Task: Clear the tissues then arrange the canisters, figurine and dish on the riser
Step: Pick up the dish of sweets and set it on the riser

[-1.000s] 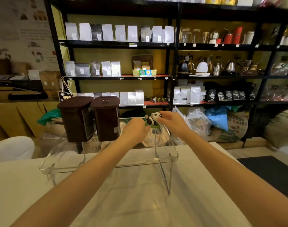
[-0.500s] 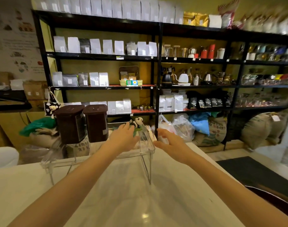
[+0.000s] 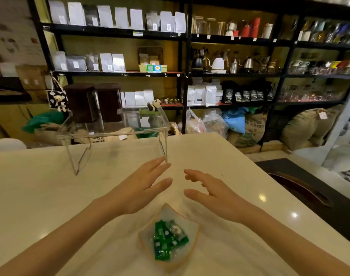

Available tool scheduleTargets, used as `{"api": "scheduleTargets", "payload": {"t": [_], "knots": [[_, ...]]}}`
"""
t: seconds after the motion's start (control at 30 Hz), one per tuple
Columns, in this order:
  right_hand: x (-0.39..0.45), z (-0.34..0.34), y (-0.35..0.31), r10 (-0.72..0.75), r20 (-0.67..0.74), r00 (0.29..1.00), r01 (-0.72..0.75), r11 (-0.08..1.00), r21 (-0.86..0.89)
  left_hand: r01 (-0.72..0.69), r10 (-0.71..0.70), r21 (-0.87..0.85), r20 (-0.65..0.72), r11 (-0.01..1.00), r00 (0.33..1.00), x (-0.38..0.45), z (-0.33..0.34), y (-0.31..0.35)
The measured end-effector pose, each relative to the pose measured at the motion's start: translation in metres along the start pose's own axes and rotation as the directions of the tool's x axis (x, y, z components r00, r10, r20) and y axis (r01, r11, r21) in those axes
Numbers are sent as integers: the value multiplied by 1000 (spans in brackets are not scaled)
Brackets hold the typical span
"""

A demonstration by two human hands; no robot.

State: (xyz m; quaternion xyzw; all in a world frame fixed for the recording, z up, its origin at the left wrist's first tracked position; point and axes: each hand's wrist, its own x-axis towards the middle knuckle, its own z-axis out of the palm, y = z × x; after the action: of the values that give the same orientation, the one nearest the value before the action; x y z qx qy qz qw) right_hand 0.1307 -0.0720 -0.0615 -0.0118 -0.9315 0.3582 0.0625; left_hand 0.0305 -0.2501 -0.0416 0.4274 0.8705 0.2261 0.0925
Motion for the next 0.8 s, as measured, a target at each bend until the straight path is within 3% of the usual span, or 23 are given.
{"api": "scheduleTargets", "payload": {"t": [0.1,0.2,0.33,0.47,0.6,0.8], "knots": [[-26,11,1,27,57,998,-29,998,47,82,-71,-141,85,987,994,-35,15,-1],[-46,19,0,39,98,994,-48,995,89,165,-147,-274,87,948,985,-63,29,1],[-55,28,-3,70,91,993,-82,989,127,182,-164,-319,84,930,983,-89,44,11],[-51,34,-3,140,81,987,-157,949,273,216,-244,-426,-12,879,970,-98,55,23],[-48,37,-3,220,145,965,-263,834,485,296,-382,-458,-105,838,918,-98,64,19],[-45,38,-8,243,146,959,-283,822,494,331,-441,-472,-144,818,886,-94,74,27]]}}
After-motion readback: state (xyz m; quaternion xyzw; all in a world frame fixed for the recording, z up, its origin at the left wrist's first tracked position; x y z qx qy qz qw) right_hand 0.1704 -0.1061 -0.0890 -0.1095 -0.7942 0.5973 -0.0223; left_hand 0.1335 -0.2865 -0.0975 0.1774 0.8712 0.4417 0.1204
